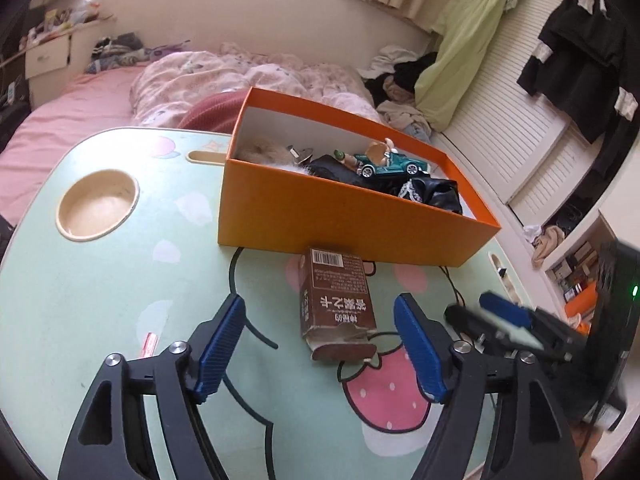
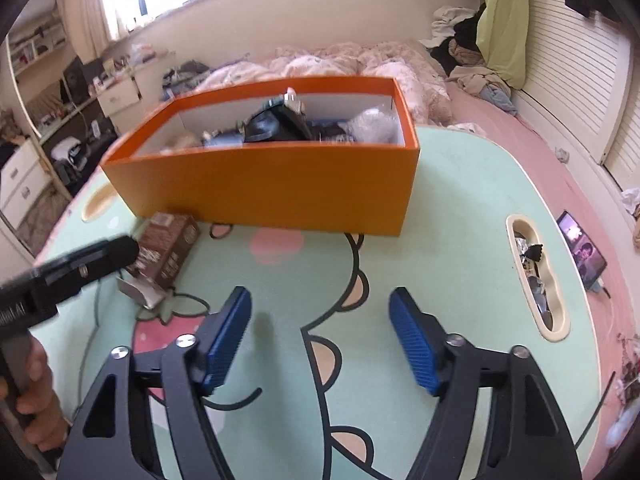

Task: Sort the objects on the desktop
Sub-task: 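Lower the brown milk carton onto the table with the left tool and release, then grasp the green toy car and figurine in the box with the right tool, place on table, then lift the black lace cloth from the box with the left tool onto the table, then grasp the black case in the box with the right tool, set it on table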

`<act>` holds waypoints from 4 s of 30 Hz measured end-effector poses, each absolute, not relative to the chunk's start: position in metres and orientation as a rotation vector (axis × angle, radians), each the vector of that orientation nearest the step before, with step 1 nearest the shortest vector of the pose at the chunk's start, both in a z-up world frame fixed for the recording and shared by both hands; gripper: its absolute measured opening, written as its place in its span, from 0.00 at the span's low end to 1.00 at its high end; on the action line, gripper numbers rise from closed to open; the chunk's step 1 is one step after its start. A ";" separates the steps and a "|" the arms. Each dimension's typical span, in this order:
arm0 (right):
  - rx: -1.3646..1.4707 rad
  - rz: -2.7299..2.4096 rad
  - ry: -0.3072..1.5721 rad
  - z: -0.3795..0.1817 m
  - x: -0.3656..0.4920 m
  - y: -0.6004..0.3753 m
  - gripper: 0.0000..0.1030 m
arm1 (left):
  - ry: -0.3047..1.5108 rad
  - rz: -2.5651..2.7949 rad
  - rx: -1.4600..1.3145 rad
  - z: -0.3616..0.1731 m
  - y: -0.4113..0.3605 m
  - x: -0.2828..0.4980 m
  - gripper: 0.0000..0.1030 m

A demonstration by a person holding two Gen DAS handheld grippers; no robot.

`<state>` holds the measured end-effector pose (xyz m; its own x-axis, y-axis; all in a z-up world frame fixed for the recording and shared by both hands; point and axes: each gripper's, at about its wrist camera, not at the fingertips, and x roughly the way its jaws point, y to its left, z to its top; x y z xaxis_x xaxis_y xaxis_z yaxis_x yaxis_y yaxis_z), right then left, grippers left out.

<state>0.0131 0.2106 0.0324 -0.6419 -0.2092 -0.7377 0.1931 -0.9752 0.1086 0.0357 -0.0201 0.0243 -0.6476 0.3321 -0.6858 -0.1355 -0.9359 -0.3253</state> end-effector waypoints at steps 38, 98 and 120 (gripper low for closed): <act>1.088 -2.344 -0.152 0.104 0.009 0.208 0.30 | -0.127 2.670 -1.237 0.012 -0.001 0.032 0.94; 1.238 -2.601 0.168 0.034 0.035 0.210 1.00 | -0.326 2.427 -1.009 0.085 0.010 0.007 0.32; 1.257 -2.212 0.148 0.107 -0.114 0.137 0.47 | 0.039 2.554 -1.204 0.008 0.022 0.050 0.90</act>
<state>-0.1138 0.1372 0.1072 -0.3842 -0.4327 -0.8156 0.5375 -0.8231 0.1835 0.0499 0.0218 0.0076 -0.5954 0.2711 -0.7563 -0.2941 -0.9495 -0.1089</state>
